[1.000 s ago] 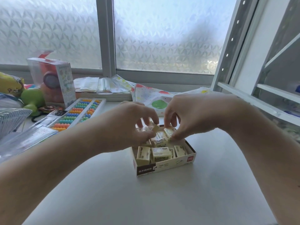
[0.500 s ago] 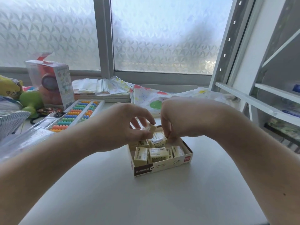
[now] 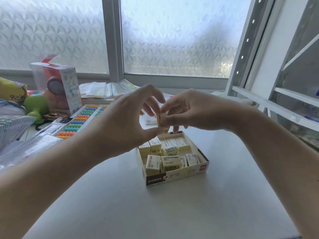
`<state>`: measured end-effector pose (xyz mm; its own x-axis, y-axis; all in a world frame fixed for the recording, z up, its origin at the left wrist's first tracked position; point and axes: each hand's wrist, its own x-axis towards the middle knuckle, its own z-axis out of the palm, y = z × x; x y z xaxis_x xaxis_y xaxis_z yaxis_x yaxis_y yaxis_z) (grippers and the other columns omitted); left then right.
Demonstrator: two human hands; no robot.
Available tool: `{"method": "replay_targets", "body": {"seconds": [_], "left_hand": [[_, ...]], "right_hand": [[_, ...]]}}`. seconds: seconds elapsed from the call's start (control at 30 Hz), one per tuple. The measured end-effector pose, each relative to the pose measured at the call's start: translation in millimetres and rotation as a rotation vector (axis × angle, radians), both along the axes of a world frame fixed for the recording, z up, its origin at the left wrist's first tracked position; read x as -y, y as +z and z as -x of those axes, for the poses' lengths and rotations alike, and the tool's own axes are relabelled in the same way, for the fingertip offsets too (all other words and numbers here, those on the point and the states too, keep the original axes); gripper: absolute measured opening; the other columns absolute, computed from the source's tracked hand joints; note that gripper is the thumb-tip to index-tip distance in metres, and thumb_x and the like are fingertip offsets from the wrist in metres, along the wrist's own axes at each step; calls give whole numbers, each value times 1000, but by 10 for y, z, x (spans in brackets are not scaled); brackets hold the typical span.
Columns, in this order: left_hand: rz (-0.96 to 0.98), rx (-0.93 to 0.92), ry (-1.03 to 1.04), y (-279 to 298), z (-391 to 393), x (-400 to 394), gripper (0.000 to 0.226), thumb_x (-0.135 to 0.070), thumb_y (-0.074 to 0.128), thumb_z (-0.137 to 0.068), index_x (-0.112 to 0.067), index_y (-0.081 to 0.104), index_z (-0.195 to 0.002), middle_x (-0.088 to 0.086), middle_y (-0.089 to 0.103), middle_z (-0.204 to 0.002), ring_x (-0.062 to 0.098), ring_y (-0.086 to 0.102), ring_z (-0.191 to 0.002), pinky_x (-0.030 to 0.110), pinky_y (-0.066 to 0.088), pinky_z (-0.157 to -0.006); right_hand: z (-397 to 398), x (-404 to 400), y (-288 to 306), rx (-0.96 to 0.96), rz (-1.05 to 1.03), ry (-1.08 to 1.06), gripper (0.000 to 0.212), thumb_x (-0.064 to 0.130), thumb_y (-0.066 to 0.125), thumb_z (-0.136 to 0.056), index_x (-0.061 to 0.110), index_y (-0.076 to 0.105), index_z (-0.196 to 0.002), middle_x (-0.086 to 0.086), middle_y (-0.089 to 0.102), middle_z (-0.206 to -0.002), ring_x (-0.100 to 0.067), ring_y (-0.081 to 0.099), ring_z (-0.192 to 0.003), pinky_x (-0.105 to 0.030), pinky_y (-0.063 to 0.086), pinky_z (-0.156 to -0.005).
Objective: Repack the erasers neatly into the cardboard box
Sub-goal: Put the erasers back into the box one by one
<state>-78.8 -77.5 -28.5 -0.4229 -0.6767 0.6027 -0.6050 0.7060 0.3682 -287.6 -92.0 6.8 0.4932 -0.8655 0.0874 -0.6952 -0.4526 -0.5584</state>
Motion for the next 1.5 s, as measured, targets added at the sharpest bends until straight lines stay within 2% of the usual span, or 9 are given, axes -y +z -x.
{"method": "replay_targets", "body": {"seconds": [0.17, 0.27, 0.43, 0.57, 0.8, 1.0, 1.2, 1.37, 1.5], "left_hand": [[28, -13, -26, -7, 21, -7, 47, -36, 83, -76, -27, 59, -116, -14, 70, -98, 1, 67, -92, 27, 58, -80], [-11, -6, -24, -22, 25, 1, 45, -39, 80, -76, -30, 61, -116, -15, 70, -99, 2, 68, -93, 30, 59, -82], [-45, -12, -11, -42, 61, 3, 38, -45, 79, -77, -33, 65, -110, -18, 71, -98, -2, 67, -93, 31, 59, -84], [-55, 3, 9, -56, 64, 10, 37, -46, 77, -77, -34, 64, -110, -20, 70, -97, -4, 66, -92, 29, 58, -82], [-70, 39, 5, -77, 72, 31, 36, -46, 77, -77, -33, 66, -109, -21, 69, -96, -3, 66, -92, 27, 59, -80], [-93, 57, 3, -102, 69, 37, 34, -47, 75, -77, -36, 66, -108, -22, 68, -96, -2, 65, -94, 27, 59, -80], [-94, 27, 28, -80, 45, 56, 33, -41, 80, -79, -34, 67, -109, -21, 69, -95, -3, 66, -91, 27, 59, -79], [-90, -30, 77, -64, 1, 91, 40, -40, 82, -79, -34, 64, -114, -18, 70, -94, -4, 66, -88, 20, 57, -76], [-90, -36, 96, -61, -22, 104, 46, -40, 82, -79, -32, 62, -119, -16, 70, -96, -4, 66, -88, 21, 58, -76]], "right_hand": [[68, 31, 40, 36, -112, 18, 30, 26, 60, -101, 19, 65, -131, 0, 82, -99, -7, 75, -80, -19, 54, -64], [159, 57, 70, 28, -81, -86, 22, 19, 51, -107, 20, 69, -120, 1, 80, -87, -8, 72, -73, -25, 52, -66], [277, -135, 228, -344, -135, -44, 15, 43, 79, -84, 29, 83, -89, 15, 67, -65, 3, 57, -59, -23, 45, -64], [118, -286, 268, -616, -174, -16, 30, 57, 80, -76, 35, 81, -97, 30, 56, -48, 16, 54, -49, -16, 34, -55], [59, -277, 202, -748, -110, -17, 29, 56, 76, -81, 41, 80, -105, 37, 52, -47, 25, 50, -52, -13, 33, -49], [59, -256, 169, -705, -118, 1, 25, 51, 81, -78, 38, 77, -99, 24, 60, -62, 17, 53, -56, -15, 35, -54], [221, -140, 199, -271, -160, 42, 9, 29, 80, -88, 24, 76, -95, 5, 81, -94, -8, 75, -85, -30, 60, -80], [173, -10, 69, -229, -11, 11, 14, 30, 75, -92, 34, 80, -105, 15, 80, -97, 1, 73, -89, -10, 55, -74], [53, -4, -14, -231, 31, 42, 22, 22, 74, -94, 41, 81, -102, 19, 79, -97, 10, 69, -87, -11, 52, -75]]}}
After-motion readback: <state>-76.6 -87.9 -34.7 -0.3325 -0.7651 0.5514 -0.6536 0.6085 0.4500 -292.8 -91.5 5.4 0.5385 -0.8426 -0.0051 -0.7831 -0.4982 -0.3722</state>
